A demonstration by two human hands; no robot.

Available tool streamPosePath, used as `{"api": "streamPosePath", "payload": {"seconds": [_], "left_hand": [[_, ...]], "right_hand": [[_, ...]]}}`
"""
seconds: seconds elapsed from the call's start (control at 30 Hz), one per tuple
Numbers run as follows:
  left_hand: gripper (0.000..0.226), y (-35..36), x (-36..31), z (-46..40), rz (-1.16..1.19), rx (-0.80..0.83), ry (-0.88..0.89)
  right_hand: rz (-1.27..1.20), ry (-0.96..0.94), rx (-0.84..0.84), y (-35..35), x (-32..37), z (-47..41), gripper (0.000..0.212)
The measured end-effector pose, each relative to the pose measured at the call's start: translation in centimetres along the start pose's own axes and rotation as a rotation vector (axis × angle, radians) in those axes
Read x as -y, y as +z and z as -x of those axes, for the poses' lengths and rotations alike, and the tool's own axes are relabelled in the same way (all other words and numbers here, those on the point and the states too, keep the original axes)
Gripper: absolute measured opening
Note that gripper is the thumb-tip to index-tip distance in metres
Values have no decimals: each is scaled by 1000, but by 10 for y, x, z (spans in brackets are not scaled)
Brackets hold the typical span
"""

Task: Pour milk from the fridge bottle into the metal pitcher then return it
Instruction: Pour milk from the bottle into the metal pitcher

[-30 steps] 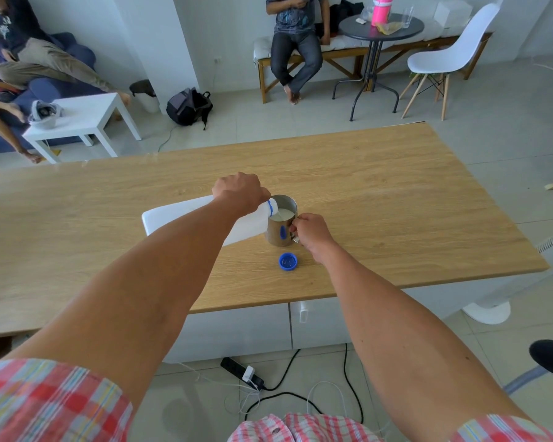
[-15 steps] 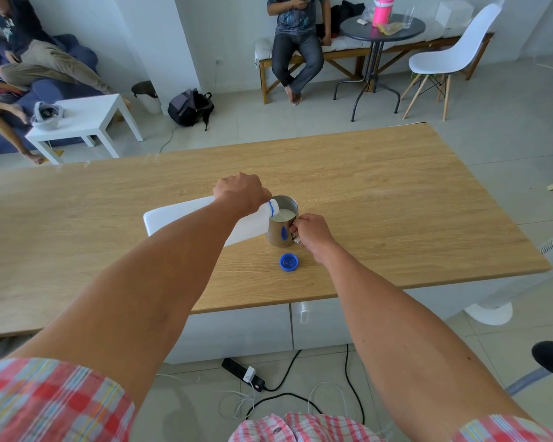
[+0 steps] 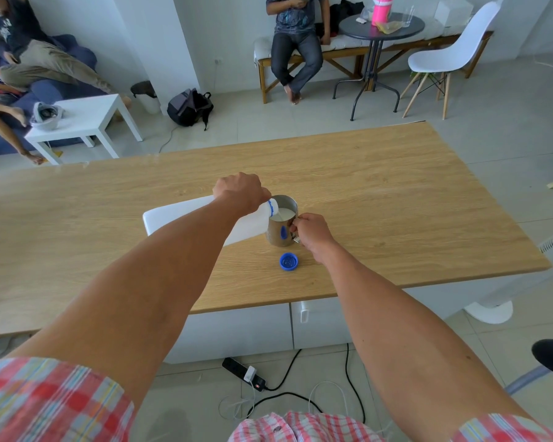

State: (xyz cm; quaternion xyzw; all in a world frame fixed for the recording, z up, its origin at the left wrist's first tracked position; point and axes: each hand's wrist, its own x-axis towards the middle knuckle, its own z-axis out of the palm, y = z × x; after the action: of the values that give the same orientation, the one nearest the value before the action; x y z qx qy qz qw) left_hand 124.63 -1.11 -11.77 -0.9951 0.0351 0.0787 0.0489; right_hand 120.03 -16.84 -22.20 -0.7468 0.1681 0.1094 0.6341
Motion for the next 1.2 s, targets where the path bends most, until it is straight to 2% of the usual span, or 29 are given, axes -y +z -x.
{"api": "streamPosePath", "payload": {"seconds": [1.2], "left_hand": [[34,-1,-1,-2,-6,1,-14]], "right_hand": [[17,-11,-6,-2,3,4,23]]}}
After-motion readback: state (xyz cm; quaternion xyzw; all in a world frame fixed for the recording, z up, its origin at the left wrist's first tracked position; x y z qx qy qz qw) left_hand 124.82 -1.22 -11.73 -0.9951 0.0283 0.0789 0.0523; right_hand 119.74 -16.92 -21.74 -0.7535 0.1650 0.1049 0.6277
